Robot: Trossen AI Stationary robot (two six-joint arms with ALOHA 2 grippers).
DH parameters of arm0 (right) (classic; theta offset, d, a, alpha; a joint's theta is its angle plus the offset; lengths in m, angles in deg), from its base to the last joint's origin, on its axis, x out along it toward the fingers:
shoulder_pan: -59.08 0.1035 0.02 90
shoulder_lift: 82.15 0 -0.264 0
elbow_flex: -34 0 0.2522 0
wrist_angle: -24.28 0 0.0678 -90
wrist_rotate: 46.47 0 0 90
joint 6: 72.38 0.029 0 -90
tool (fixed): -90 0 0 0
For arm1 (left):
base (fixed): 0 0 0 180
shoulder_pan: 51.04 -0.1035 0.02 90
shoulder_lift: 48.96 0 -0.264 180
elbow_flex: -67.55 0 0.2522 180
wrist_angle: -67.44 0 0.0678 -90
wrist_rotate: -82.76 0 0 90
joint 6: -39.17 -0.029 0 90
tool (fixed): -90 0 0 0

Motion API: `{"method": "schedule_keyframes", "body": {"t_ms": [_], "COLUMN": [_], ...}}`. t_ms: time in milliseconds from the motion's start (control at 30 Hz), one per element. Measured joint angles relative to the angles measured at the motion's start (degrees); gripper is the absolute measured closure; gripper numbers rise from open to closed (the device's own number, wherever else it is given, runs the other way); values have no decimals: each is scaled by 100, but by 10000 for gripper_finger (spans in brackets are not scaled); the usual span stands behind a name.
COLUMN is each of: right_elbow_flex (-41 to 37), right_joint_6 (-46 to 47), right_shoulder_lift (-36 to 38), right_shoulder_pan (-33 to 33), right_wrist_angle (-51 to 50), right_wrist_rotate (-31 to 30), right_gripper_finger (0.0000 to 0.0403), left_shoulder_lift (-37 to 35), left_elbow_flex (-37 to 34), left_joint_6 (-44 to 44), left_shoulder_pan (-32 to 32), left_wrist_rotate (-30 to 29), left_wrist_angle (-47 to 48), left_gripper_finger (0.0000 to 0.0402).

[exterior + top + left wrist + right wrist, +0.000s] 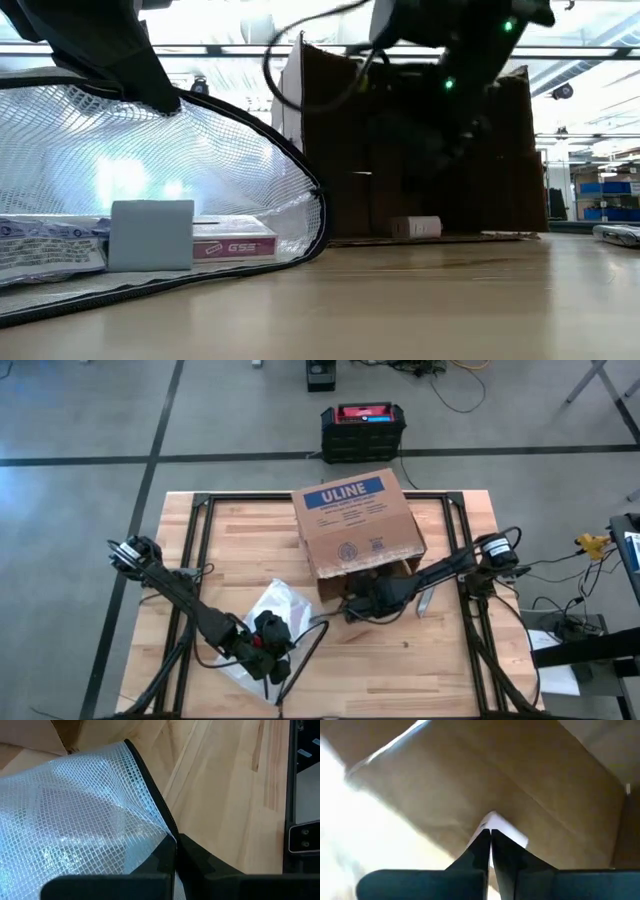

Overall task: Unpack boxes
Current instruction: Put the pink charger adapter into the white zip bag

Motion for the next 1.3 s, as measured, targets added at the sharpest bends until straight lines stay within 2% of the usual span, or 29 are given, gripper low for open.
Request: {"method": "schedule_keyframes", "body": {"t_ms": [167,300,500,633,767,967,1133,1300], "right_elbow_flex": [-12,-86,-429,-897,-1308,-1343,-1257,-1271], "right_joint_6": [-1993,-2769,-3525,-4178,-4606,-4758,-5246,-5759], "right_shoulder_lift": [53,125,498,742,769,767,863,831], "right_shoulder_pan": [32,2,-74,-155,-378,-648,-669,-1097], "right_wrist_angle": [-66,-347,-166,661,1534,1609,1646,1628], "right_wrist_rotate": [662,811,1035,1148,1595,1652,1863,2182], "right_gripper_finger": [401,371,268,193,147,130,135,143], "left_shoulder_lift": [0,0,0,0,0,0,0,0], "left_elbow_flex": [0,0,0,0,0,0,0,0], "left_joint_6": [0,0,47,79,85,87,107,105], "left_shoulder_pan": [0,0,0,0,0,0,0,-17], "left_wrist_rotate": [1,1,-1,-7,-113,-117,-122,-230], "left_wrist_angle": [0,-1,-22,-25,-26,-28,-26,-26], "left_gripper_finger": [401,402,401,402,401,401,401,402]}}
